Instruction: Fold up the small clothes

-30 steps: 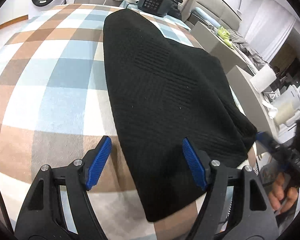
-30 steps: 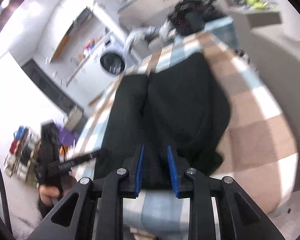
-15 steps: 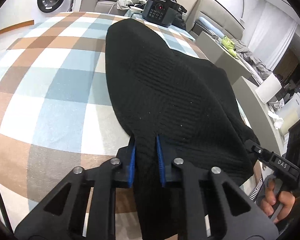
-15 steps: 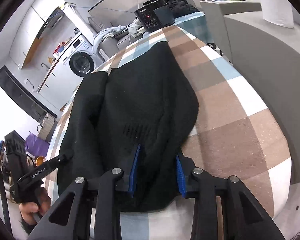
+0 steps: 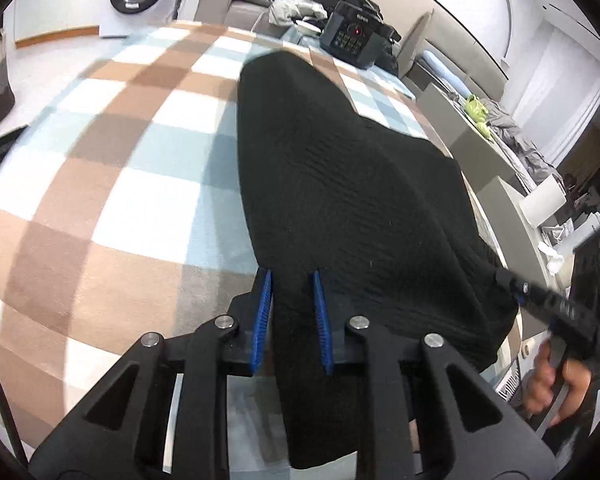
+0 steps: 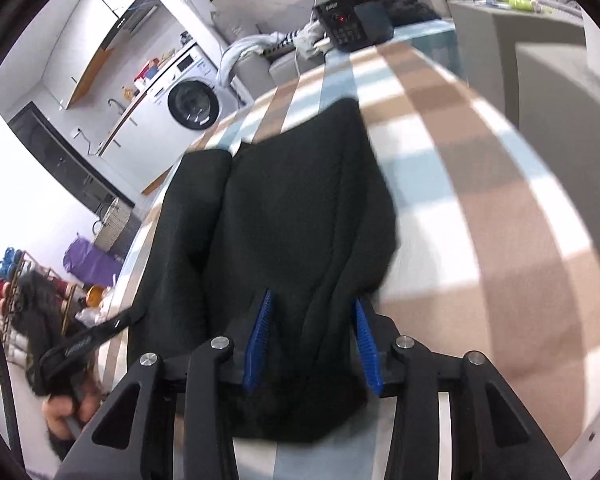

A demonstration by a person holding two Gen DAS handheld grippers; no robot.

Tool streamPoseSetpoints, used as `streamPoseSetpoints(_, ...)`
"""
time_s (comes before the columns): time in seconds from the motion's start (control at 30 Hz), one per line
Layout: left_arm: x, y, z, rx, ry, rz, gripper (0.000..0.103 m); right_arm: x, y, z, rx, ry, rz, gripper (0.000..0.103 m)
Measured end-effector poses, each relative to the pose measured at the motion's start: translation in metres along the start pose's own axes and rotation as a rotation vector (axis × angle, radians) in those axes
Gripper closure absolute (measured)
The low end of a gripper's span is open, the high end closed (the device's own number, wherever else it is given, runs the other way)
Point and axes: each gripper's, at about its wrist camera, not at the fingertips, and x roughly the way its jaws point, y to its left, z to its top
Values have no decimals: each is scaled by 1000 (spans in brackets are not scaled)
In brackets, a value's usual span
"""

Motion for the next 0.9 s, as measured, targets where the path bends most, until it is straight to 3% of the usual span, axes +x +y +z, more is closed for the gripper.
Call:
streamPoseSetpoints(0.07,-4,2,6,6,-18,12,44,2,2,20,-20,-34,-25,62)
streamPoseSetpoints(0.13,-9,5,14,-5,-57,10,36,9,5,42,-35,-37,-62,61)
streamPoseSetpoints(0.23,-9,9,26,-19,-53,5,32,14,7,66,-61,-64,-45,61)
streamPoseSetpoints(0.47,1,14,43,-24,-55,4,30,72,-2,92,-70,36,-27,62)
streamPoseSetpoints(0.5,4,14,44,-25,-50,5,30,78,-2,94,-79,40,-47,64)
streamPoseSetpoints(0.53,7,14,45,-26,-43,6,30,83,-1,96,-97,44,-58,72)
streamPoseSetpoints(0.57,9,14,45,-24,-38,4,30,84,5,98,-142,32,-69,89)
streamPoseSetpoints(0.6,11,14,45,-22,-35,2,30,84,9,98,-171,18,-71,97)
streamPoseSetpoints(0.77,19,14,51,-28,-30,-4,30,62,39,115,-305,-98,-43,99)
streamPoseSetpoints(0.83,19,14,52,-27,-36,-5,30,67,37,122,-307,-96,-68,99)
streamPoseSetpoints(0.9,22,13,52,-30,-34,-8,30,86,27,126,-292,-45,-149,99)
